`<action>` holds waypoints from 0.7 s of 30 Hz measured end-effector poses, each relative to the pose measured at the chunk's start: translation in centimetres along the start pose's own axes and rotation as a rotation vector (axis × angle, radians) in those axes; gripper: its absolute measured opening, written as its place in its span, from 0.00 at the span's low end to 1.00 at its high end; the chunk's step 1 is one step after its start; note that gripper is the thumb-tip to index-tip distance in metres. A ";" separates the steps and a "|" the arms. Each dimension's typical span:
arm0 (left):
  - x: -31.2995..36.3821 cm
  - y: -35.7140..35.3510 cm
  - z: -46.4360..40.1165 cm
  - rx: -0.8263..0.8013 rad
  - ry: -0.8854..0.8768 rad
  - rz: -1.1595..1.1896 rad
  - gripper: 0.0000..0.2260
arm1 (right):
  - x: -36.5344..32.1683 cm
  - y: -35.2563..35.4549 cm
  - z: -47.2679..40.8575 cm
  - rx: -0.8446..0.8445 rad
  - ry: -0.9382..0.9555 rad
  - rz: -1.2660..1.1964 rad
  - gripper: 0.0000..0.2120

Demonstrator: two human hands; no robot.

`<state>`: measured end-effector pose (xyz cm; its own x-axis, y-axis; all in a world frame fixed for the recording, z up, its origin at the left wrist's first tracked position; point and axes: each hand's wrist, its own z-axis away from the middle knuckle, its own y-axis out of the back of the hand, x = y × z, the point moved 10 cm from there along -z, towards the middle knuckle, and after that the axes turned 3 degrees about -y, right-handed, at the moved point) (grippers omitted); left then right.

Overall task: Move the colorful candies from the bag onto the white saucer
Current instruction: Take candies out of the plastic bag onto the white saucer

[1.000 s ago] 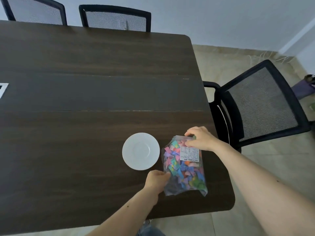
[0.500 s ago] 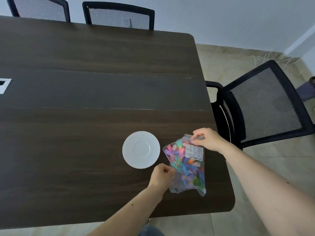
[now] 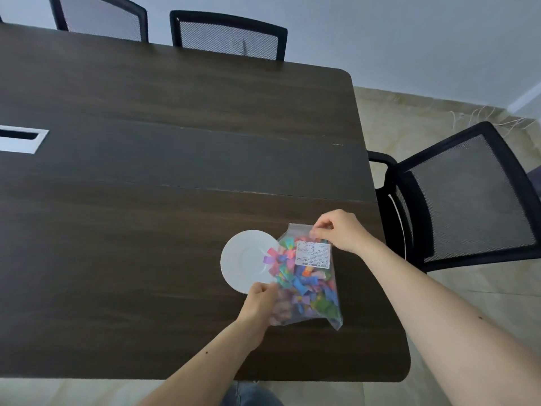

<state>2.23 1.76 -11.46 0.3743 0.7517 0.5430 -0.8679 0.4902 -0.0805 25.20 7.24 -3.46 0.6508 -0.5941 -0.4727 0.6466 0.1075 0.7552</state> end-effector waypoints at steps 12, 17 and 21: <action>-1.3 -0.6 0.0 -0.123 0.142 0.355 0.11 | -4.2 -0.9 -1.2 0.005 0.011 0.249 0.09; -1.5 -1.2 0.1 -0.177 0.162 0.392 0.10 | -4.9 -0.5 -1.2 0.013 -0.003 0.282 0.08; -1.8 -0.9 -0.2 -0.174 0.163 0.397 0.13 | -5.3 -0.2 -1.1 0.028 -0.016 0.301 0.07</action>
<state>2.42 0.03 -12.57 0.0826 0.9489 0.3046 -0.8921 0.2067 -0.4019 22.06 11.23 -1.59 0.8052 -0.5513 -0.2183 0.4138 0.2587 0.8728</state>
